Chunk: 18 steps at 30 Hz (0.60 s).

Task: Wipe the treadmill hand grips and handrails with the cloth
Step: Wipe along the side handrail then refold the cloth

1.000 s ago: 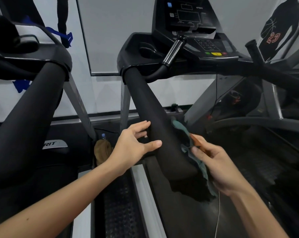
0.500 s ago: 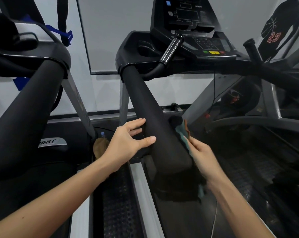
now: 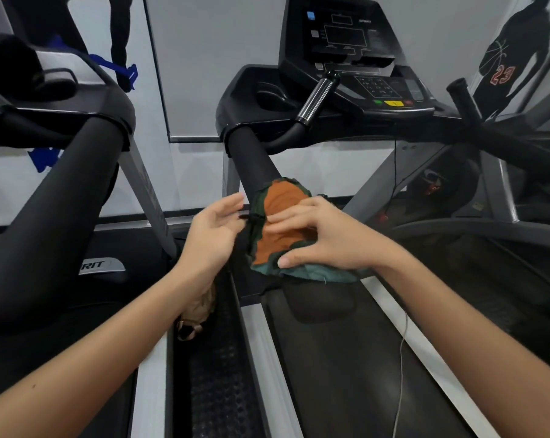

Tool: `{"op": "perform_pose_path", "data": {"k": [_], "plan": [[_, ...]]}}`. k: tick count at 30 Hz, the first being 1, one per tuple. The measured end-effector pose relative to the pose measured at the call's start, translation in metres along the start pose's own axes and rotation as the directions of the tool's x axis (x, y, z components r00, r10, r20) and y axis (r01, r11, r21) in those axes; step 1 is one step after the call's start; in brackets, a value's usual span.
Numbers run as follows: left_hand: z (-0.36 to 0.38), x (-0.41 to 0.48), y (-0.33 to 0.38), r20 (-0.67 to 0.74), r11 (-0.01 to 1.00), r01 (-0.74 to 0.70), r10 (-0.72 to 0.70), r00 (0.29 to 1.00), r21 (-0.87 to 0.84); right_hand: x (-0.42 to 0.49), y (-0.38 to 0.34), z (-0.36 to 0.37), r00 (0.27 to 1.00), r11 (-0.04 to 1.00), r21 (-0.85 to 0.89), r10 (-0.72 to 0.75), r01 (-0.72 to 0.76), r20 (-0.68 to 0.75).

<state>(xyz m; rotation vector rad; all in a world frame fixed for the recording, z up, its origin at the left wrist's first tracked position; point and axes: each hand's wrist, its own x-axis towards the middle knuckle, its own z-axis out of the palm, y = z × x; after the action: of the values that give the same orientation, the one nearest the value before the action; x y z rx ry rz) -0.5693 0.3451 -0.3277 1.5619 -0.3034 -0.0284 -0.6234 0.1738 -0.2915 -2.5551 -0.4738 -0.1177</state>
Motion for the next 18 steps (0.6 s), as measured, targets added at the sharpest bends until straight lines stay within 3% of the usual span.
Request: {"op": "perform_pose_path", "data": {"k": [1, 3, 5, 8, 13, 18], "plan": [[0.000, -0.002, 0.003, 0.049, 0.998, -0.053, 0.051, 0.998, 0.046, -0.005, 0.003, -0.003, 0.999, 0.977, 0.213, -0.017, 0.026, -0.043], [0.005, -0.009, 0.010, 0.248, 0.985, -0.122, 0.090, 0.964, 0.119, -0.019, 0.013, -0.008, 0.984, 0.834, 0.547, 0.031, 0.072, -0.176], [0.019, -0.014, 0.011, 0.431, 0.923, -0.194, 0.034, 0.902, 0.332, -0.030, 0.026, -0.008, 0.946, 0.764, 0.642, 0.150, 0.073, -0.286], [0.036, -0.011, 0.012, 0.451, 0.769, -0.277, -0.016, 0.892, 0.577, -0.035, 0.042, 0.000, 0.843, 0.665, 0.747, 0.395, 0.011, -0.364], [0.038, -0.016, 0.016, 0.432, 0.730, -0.354, 0.090, 0.898, 0.584, -0.037, 0.051, 0.011, 0.752, 0.583, 0.808, 0.570, -0.084, -0.333], [0.031, -0.054, 0.003, 0.403, 0.857, -0.383, 0.234, 0.885, 0.344, -0.030, 0.048, 0.025, 0.761, 0.556, 0.823, 0.583, -0.116, -0.286]]}}
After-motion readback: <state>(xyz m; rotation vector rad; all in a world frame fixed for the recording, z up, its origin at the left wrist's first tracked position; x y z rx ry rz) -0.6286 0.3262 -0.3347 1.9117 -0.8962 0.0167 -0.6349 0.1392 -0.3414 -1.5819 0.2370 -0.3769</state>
